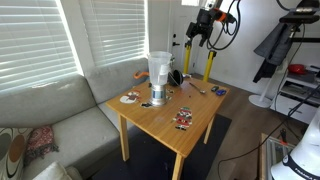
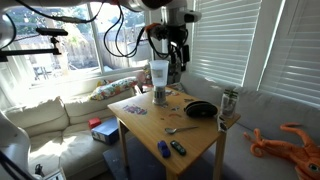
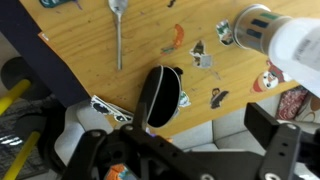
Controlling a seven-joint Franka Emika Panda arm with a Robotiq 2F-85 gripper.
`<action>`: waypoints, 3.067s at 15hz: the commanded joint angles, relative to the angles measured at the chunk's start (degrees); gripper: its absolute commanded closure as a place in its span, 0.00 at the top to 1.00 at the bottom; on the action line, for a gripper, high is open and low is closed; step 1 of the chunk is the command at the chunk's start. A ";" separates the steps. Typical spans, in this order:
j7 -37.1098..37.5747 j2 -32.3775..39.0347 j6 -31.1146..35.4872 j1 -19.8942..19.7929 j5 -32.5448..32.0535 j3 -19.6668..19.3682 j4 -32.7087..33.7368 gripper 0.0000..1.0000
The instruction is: Turn the silver cup over, put the plastic cup on top of the silver cup and then put the silver spoon inside the plastic cup
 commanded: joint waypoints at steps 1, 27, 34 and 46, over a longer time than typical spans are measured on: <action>-9.62 -5.20 5.37 -2.06 -1.79 -1.42 -13.66 1.00; -3.78 9.39 22.08 -4.42 -2.14 -3.03 -22.88 0.66; -2.45 9.65 21.44 -4.31 -2.73 -3.04 -22.40 0.16; -0.73 1.44 17.12 -1.62 -6.01 -0.75 -19.03 0.02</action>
